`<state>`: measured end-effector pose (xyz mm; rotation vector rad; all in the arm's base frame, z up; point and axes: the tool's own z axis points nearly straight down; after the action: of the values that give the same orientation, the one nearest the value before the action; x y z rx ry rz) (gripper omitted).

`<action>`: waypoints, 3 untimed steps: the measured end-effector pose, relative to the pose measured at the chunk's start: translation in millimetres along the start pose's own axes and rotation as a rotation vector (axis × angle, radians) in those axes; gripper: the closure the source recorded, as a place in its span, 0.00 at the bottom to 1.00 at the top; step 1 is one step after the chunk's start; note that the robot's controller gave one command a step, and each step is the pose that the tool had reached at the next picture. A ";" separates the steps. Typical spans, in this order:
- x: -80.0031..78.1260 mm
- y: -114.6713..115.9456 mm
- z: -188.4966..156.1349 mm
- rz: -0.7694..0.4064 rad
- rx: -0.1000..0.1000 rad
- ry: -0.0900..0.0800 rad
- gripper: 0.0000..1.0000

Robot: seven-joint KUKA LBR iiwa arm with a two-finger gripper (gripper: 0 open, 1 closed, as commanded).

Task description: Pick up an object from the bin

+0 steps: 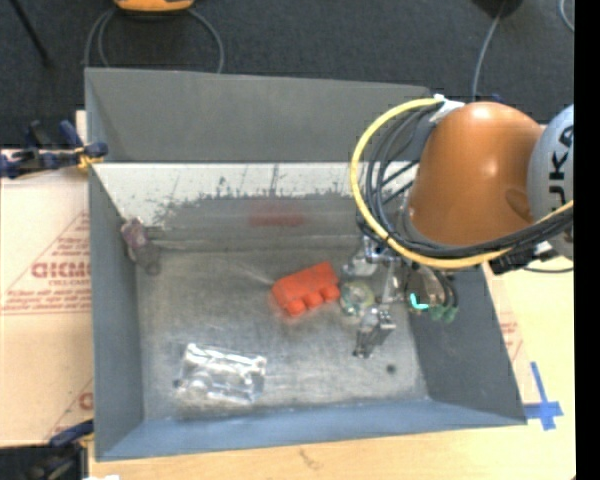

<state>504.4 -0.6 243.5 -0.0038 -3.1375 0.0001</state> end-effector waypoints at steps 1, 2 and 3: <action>-88.2 58.3 156.2 -0.113 0.000 -0.004 0.00; -111.0 -23.4 167.9 -0.177 -0.002 -0.018 0.00; -113.2 -21.2 165.3 -0.180 -0.001 -0.026 1.00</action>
Offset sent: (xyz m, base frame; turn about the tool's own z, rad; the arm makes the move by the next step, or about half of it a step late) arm 0.0875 0.0580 -0.1526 -0.1122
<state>616.8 -22.1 77.8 0.2808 -3.1514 -0.0014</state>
